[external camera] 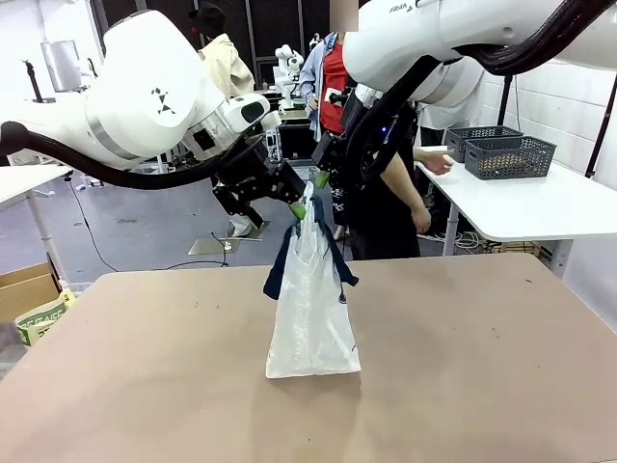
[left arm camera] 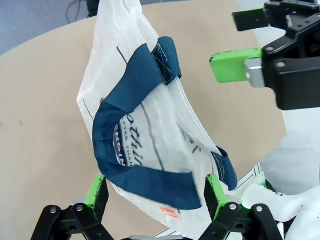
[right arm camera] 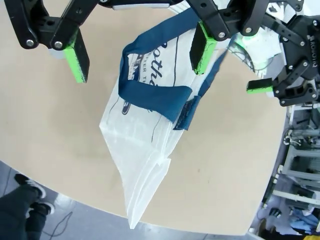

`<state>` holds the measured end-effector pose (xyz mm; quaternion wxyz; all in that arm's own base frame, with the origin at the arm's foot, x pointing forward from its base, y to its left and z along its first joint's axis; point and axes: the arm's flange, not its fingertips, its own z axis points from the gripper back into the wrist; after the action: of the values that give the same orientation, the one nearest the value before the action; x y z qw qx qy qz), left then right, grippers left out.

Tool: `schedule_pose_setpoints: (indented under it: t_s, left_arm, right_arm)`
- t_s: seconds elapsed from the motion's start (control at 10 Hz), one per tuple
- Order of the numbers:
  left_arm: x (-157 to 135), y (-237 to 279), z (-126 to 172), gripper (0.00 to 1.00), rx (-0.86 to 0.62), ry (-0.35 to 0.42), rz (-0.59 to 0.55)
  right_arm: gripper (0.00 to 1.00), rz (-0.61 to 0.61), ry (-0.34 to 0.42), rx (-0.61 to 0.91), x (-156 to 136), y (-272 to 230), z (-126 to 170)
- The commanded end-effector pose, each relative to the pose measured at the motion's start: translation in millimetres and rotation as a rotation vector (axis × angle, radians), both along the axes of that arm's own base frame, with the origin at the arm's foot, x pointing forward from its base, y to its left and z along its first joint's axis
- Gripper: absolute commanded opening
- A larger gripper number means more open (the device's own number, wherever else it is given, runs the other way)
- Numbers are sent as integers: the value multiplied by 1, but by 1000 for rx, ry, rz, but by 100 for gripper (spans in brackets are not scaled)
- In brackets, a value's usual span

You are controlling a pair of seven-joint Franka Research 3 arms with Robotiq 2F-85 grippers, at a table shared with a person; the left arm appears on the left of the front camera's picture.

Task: Transfer purchased items from the store into the shopping bag.
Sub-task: Open the Reusable shopping bag in the center of the table.

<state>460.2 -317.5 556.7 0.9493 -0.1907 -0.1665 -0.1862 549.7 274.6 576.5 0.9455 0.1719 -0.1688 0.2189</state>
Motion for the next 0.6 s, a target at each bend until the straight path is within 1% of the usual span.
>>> schedule_pose_setpoints:
  t_s: [0.0,0.5]
  left_arm:
    - [-6,4,6,100,-20,-13,6]
    - [-8,7,0,100,-3,30,-5]
  right_arm:
    - [100,7,41,39,6,3,1]
    - [100,22,73,66,11,16,-7]
